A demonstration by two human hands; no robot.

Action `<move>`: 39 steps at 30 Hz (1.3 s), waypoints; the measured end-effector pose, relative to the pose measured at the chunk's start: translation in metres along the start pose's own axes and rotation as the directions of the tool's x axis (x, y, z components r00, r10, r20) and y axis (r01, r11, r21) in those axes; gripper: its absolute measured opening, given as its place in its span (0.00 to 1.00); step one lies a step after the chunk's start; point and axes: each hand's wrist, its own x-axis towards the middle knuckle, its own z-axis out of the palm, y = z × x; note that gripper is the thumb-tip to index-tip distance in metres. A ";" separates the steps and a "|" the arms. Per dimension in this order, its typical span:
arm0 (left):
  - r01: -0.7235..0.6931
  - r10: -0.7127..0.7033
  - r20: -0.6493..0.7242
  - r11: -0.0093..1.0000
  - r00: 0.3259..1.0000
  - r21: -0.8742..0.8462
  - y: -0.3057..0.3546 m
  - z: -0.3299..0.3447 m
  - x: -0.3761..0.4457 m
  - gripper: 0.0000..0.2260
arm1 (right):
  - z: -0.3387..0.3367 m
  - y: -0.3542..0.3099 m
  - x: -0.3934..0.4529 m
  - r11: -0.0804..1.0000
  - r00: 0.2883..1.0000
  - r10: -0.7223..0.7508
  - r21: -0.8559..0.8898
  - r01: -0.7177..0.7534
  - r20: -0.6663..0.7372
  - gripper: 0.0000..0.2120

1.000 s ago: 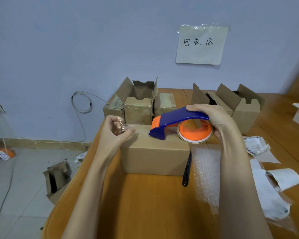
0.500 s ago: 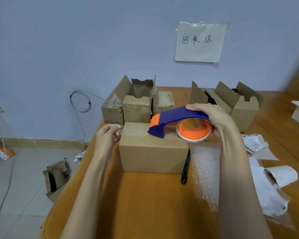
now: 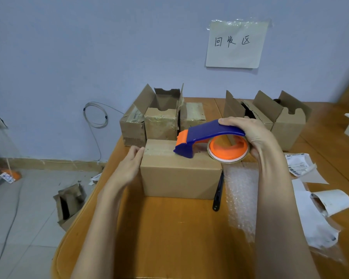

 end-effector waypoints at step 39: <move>0.169 -0.144 0.092 0.903 0.985 -0.395 0.006 -0.053 -0.006 0.22 | 0.056 0.002 0.004 0.999 0.980 -0.025 0.027 0.020 0.197 0.06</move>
